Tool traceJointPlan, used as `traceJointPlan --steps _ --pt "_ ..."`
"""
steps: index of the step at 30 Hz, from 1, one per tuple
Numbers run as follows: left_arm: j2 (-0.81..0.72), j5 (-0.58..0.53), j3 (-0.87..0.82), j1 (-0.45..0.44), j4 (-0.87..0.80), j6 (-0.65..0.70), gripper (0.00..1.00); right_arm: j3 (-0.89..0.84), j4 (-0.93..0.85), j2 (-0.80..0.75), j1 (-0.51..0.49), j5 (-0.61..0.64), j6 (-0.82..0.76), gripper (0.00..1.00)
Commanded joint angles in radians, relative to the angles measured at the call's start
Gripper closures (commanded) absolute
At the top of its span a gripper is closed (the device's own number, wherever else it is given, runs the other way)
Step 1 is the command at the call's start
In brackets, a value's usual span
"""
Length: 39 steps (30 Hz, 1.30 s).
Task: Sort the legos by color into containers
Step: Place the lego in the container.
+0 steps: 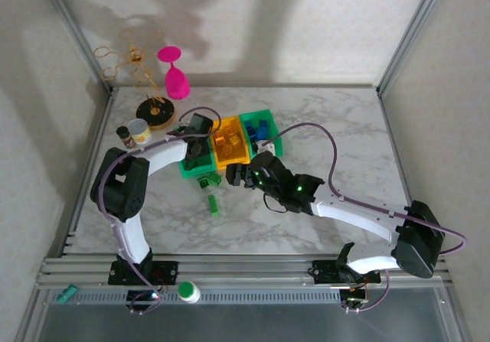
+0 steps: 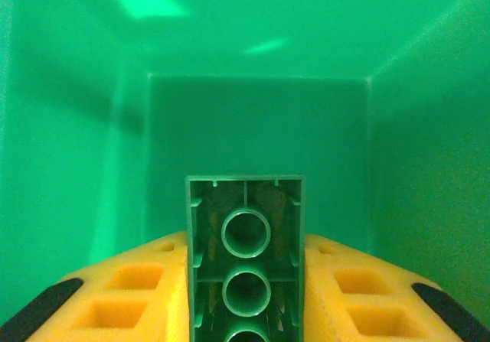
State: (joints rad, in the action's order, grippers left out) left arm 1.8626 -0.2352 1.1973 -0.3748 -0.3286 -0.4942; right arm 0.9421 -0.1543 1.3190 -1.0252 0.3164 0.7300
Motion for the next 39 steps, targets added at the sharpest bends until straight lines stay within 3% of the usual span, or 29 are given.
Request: traceJointPlan --steps 1,22,39 --pt "0.032 0.004 0.039 0.011 0.024 0.021 0.71 -0.011 -0.010 -0.013 0.009 0.006 0.016 0.01" --pt "0.063 0.000 0.067 0.013 0.010 0.018 0.54 -0.013 -0.011 -0.010 0.016 0.004 0.015 0.01" --pt "-0.259 -0.003 0.050 -0.013 -0.105 0.000 0.56 -0.015 -0.006 -0.010 0.022 0.000 0.000 0.01"
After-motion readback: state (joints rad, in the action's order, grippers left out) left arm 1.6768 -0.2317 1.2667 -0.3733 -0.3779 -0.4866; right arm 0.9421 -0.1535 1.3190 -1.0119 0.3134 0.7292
